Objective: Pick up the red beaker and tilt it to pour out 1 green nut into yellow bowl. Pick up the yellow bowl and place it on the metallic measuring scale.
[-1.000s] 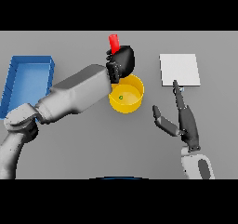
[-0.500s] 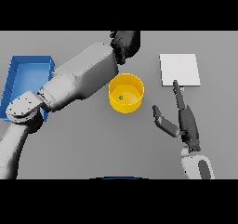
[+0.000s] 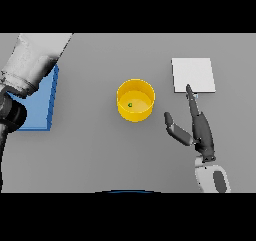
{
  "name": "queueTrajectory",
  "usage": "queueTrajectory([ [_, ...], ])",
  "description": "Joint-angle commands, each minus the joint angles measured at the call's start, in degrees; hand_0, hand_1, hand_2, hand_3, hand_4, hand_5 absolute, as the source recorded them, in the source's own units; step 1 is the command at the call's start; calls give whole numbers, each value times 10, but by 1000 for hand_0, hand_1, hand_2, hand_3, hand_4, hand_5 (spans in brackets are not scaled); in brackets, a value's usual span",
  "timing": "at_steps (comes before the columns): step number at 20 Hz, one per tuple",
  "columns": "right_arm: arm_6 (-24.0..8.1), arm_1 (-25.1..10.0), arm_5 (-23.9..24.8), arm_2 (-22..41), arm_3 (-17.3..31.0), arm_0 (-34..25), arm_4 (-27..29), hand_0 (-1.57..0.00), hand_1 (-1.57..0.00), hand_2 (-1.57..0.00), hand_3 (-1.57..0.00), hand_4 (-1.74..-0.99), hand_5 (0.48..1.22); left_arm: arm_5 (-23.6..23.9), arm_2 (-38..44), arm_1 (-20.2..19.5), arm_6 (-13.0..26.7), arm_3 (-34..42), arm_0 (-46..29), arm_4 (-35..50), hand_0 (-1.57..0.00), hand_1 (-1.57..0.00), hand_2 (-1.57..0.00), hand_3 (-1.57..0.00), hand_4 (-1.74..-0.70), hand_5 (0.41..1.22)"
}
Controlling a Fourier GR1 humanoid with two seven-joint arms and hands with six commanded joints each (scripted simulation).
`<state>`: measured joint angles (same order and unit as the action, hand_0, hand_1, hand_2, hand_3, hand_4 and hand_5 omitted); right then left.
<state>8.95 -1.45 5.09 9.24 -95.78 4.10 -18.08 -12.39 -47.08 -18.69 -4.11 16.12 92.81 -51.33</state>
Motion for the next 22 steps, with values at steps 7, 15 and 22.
queueTrajectory([
  [7, 3, 12, -5, -2, 13, -6, 20, 1, 1, 1, 1, -1012, 659, 95, 152, -108, 69, -61, -61, 192, -1571, -1571, -1571, -1435, -1740, 1221],
  [15, -6, 2, 0, 4, 11, -6, -1, 1, 1, 1, 1, -1047, 651, 206, 256, -168, 155, -24, -221, 388, -1571, -1571, -1571, -1467, -1741, 1221],
  [22, -21, -4, 3, 6, 12, -9, -15, 1, 1, 1, 1, -1026, 648, 279, 275, -192, 248, 178, -395, 498, -1571, -1571, -1571, -1450, -1741, 1221],
])
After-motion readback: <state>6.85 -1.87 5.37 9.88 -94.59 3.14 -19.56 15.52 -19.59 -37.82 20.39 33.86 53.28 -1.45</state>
